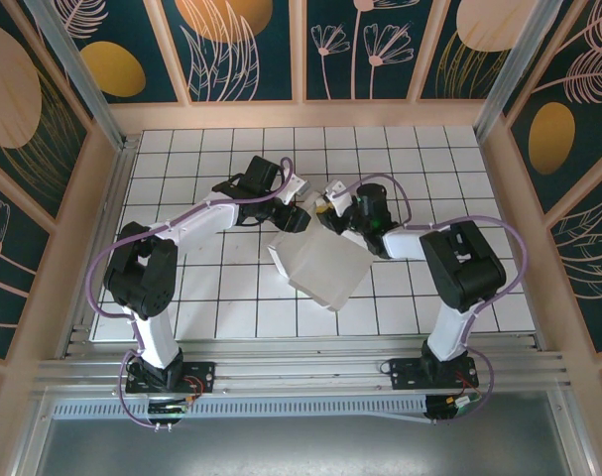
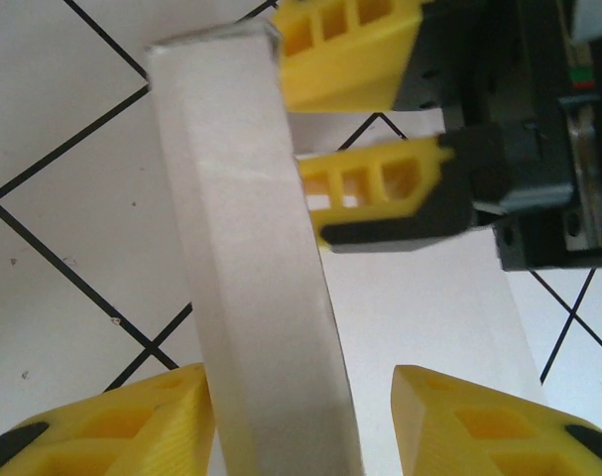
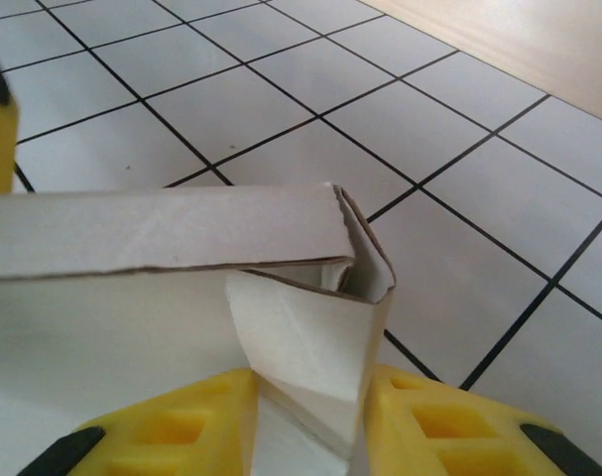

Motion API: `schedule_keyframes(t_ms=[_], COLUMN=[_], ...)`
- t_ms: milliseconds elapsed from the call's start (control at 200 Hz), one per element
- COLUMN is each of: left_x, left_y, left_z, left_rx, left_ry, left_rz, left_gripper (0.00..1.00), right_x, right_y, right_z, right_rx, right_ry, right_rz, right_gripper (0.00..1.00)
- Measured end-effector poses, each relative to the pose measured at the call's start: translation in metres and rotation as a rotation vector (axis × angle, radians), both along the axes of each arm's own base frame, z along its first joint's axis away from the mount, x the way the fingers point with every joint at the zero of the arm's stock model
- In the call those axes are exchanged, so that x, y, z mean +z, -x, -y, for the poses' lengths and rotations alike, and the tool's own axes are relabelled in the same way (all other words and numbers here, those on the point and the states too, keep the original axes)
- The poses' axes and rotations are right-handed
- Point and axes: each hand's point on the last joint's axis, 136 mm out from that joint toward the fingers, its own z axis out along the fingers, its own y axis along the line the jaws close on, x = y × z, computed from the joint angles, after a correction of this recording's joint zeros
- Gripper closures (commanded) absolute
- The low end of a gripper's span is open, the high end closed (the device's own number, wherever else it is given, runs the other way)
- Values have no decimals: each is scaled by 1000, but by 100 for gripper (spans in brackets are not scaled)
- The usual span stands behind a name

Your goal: Fold the paper box

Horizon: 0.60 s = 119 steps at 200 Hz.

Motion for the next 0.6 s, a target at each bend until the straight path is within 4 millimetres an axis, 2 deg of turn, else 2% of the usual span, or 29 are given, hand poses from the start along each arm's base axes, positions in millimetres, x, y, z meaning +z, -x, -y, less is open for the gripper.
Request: schedule_keyframes(t_ms=[270, 596], left_x=[-4, -3], left_y=[-1, -1], left_z=[0, 0], left_rx=[0, 2], left_ry=[-6, -10], left_rz=[-9, -13], left_gripper=[51, 51], right_x=[-4, -10], right_y=[-8, -15], right_z=[-7, -12], right_rx=[9, 16], right_ry=[-34, -38], right_rz=[-55, -112], right_gripper=[75, 78])
